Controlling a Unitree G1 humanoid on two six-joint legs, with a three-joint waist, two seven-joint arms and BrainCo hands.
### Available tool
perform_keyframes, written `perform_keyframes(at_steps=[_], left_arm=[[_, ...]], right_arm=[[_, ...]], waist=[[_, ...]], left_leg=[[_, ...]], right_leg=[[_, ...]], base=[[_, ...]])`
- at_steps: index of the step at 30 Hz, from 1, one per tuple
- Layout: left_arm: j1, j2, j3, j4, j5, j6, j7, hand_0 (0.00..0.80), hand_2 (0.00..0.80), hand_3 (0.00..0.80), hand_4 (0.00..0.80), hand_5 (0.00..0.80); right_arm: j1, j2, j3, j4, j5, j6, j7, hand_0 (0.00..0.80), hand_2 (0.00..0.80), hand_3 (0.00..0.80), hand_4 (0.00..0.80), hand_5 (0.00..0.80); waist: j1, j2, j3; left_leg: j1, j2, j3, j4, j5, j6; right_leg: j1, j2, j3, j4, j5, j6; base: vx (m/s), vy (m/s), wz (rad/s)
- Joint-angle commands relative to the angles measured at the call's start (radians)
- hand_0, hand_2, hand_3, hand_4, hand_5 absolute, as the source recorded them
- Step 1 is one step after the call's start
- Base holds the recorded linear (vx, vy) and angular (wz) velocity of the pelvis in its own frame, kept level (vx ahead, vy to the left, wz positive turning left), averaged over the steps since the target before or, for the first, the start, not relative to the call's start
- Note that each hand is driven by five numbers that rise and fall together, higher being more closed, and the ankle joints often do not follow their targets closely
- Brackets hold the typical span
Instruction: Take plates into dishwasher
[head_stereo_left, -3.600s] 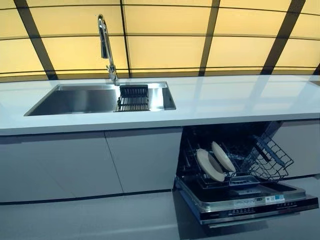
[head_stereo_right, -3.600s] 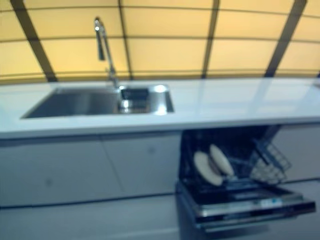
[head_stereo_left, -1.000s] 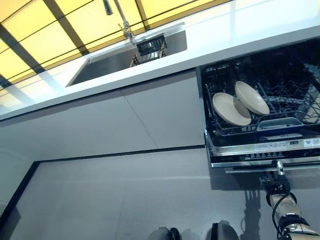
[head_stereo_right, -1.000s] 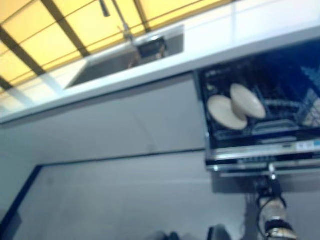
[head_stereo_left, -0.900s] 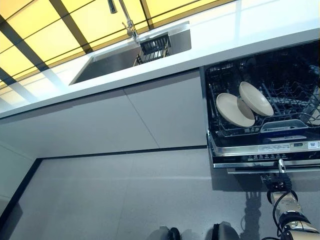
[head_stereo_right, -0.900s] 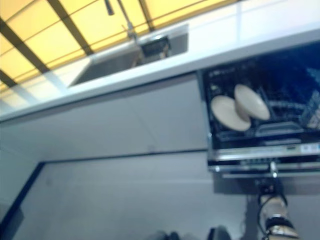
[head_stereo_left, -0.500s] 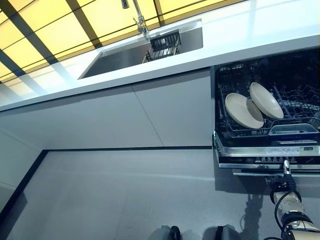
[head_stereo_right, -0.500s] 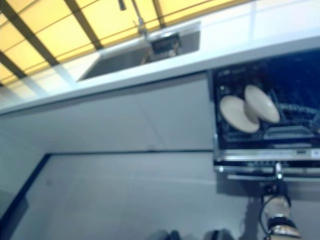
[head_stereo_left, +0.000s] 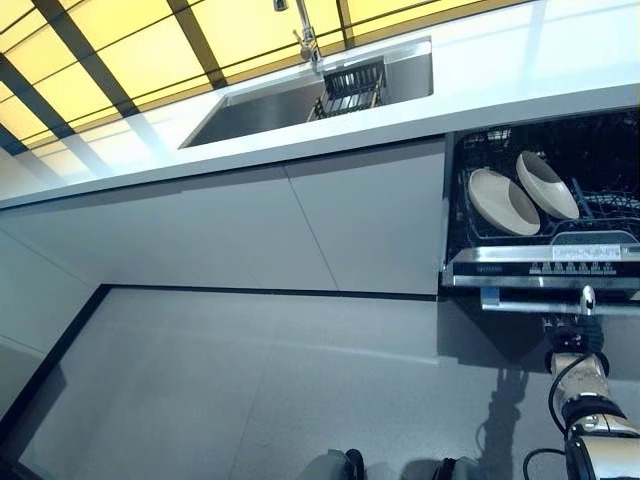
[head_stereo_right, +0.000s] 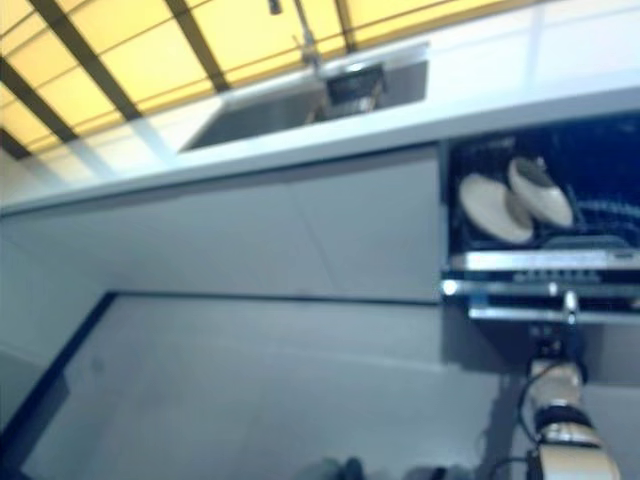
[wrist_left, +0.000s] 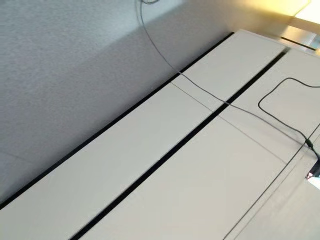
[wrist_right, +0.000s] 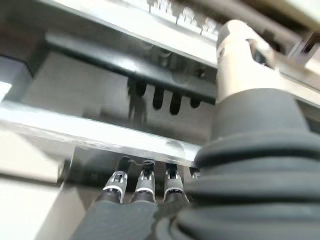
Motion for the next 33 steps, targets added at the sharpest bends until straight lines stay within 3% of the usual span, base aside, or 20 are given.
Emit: perform_keyframes(at_steps=[1,5,8,15,24,27,31,33], left_arm=[[0.037,0.102,-0.038,-0.048,0.029,0.000,0.002,0.000,0.000,0.000,0.000,0.000],[0.035,0.108,-0.041,-0.047,0.034,0.005,0.003,0.000,0.000,0.000,0.000,0.000],[0.032,0.118,-0.038,-0.037,0.048,0.003,0.002,0.000,0.000,0.000,0.000,0.000],[0.023,0.121,-0.040,-0.023,0.074,-0.017,0.006,0.000,0.000,0.000,0.000,0.000],[0.000,0.119,-0.036,0.003,0.082,-0.033,0.018,0.000,0.000,0.000,0.000,0.000],[-0.021,0.112,-0.030,0.028,0.081,-0.043,0.019,0.000,0.000,0.000,0.000,0.000],[-0.034,0.109,-0.024,0.039,0.085,-0.047,0.019,0.000,0.000,0.000,0.000,0.000],[-0.059,0.105,-0.025,0.069,0.091,-0.052,0.013,0.000,0.000,0.000,0.000,0.000]], right_arm=[[-0.287,-0.064,0.071,-0.180,-0.023,-0.079,0.192,0.000,0.000,0.000,0.000,0.000],[-0.294,-0.072,0.074,-0.176,-0.027,-0.078,0.184,0.000,0.000,0.000,0.000,0.000],[-0.286,-0.085,0.074,-0.159,-0.040,-0.060,0.134,0.000,0.000,0.000,0.000,0.000],[-0.208,-0.085,0.040,-0.107,-0.068,0.020,0.110,0.000,0.000,0.000,0.000,0.000],[-0.072,-0.049,0.023,-0.036,-0.166,0.125,0.107,0.000,0.000,0.000,0.000,0.000],[0.005,-0.010,0.024,-0.017,-0.217,0.178,0.127,0.000,0.000,0.000,0.000,0.000],[0.085,0.036,0.024,-0.022,-0.227,0.200,0.155,0.000,0.000,0.000,0.000,0.000],[0.173,0.109,0.035,-0.022,-0.232,0.207,0.201,0.000,0.000,0.000,0.000,0.000]], waist=[[0.075,-0.057,-0.041],[0.077,-0.064,-0.047],[0.081,-0.087,-0.059],[0.072,-0.122,-0.074],[0.040,-0.165,-0.129],[0.015,-0.186,-0.193],[0.000,-0.198,-0.242],[-0.016,-0.208,-0.290]], left_leg=[[0.037,-0.028,0.064,0.054,-0.042,0.074],[0.045,-0.027,0.064,0.053,-0.054,0.077],[0.067,-0.019,0.062,0.047,-0.072,0.080],[0.109,0.005,0.063,-0.020,-0.031,0.076],[0.233,0.036,0.070,-0.230,0.035,0.055],[0.313,0.035,0.085,-0.392,0.087,0.043],[0.366,0.031,0.088,-0.494,0.119,0.043],[0.406,0.030,0.087,-0.572,0.137,0.050]], right_leg=[[0.118,0.032,0.066,-0.071,0.036,0.041],[0.130,0.030,0.063,-0.074,0.036,0.042],[0.160,0.030,0.055,-0.092,0.041,0.047],[0.222,0.052,0.040,-0.202,0.104,0.049],[0.340,0.104,0.069,-0.464,0.203,0.083],[0.412,0.135,0.083,-0.648,0.273,0.106],[0.452,0.156,0.096,-0.741,0.313,0.120],[0.476,0.173,0.116,-0.809,0.344,0.130]], base=[[0.037,-0.005,0.09],[0.033,-0.009,0.11],[0.073,-0.032,0.15],[0.017,-0.017,0.06],[0.048,0.001,-0.06],[0.082,0.061,-0.15],[0.062,0.047,-0.16],[0.086,0.065,-0.05]])
